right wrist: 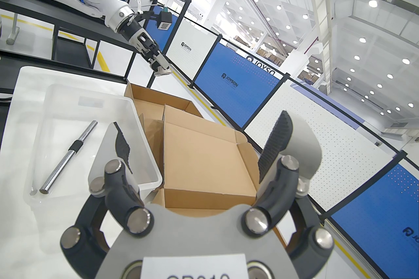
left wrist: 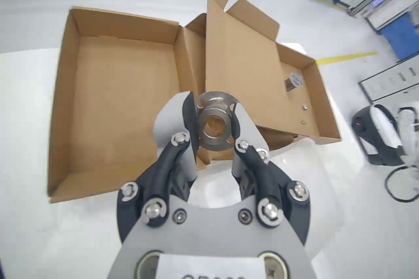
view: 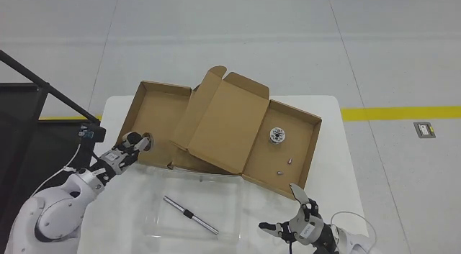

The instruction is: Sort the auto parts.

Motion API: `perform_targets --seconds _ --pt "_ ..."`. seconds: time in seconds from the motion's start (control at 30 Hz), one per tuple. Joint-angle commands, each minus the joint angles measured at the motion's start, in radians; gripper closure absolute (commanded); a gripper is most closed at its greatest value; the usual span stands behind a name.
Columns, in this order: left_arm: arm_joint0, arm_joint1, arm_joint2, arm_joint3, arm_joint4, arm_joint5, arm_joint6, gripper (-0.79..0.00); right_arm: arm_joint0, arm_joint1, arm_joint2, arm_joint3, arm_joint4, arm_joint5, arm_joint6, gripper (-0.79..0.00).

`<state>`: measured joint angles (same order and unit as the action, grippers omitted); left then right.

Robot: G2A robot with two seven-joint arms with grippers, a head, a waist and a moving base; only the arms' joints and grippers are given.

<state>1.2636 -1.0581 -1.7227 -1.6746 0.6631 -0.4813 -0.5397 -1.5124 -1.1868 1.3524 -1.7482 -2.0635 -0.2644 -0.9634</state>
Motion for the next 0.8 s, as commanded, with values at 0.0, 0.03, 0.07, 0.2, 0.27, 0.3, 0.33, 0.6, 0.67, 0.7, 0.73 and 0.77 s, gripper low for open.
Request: perform_targets --seconds 0.0,0.03,0.07,0.2,0.27,0.3,0.33,0.6,0.67,0.7,0.73,0.77 --pt "0.0 0.0 -0.001 0.0 -0.051 -0.002 -0.008 0.0 0.0 0.0 0.0 0.0 0.0 0.0 0.0 -0.785" --pt "0.0 0.0 -0.001 0.0 -0.051 -0.002 -0.008 0.0 0.0 0.0 0.0 0.0 0.0 0.0 0.0 -0.785" --pt "0.0 0.0 -0.001 0.0 -0.051 -0.002 -0.008 0.0 0.0 0.0 0.0 0.0 0.0 0.0 0.0 -0.785" --pt "0.0 0.0 -0.001 0.0 -0.051 -0.002 -0.008 0.0 0.0 0.0 0.0 0.0 0.0 0.0 0.0 -0.785" --pt "0.0 0.0 -0.001 0.0 -0.051 -0.002 -0.008 0.0 0.0 0.0 0.0 0.0 0.0 0.0 0.0 -0.785" --pt "0.0 0.0 -0.001 0.0 -0.051 -0.002 -0.008 0.0 0.0 0.0 0.0 0.0 0.0 0.0 0.0 -0.785" --pt "0.0 0.0 -0.001 0.0 -0.051 -0.002 -0.008 0.0 0.0 0.0 0.0 0.0 0.0 0.0 0.0 -0.785" --pt "-0.149 -0.019 0.099 0.168 0.036 0.285 0.152 0.0 0.0 0.0 0.0 0.0 0.0 0.0 0.0 -0.785" --pt "-0.218 -0.029 0.153 0.252 0.039 0.338 0.164 0.0 0.0 0.0 0.0 0.0 0.0 0.0 0.0 -0.785" --pt "-0.257 -0.032 0.173 0.296 0.044 0.36 0.167 0.0 0.0 0.0 0.0 0.0 0.0 0.0 0.0 -0.785" --pt "-0.294 -0.036 0.195 0.341 0.065 0.386 0.184 0.0 0.0 0.0 0.0 0.0 0.0 0.0 0.0 -0.785" --pt "-0.327 -0.041 0.223 0.385 0.081 0.406 0.194 0.0 0.0 0.0 0.0 0.0 0.0 0.0 0.0 -0.785"
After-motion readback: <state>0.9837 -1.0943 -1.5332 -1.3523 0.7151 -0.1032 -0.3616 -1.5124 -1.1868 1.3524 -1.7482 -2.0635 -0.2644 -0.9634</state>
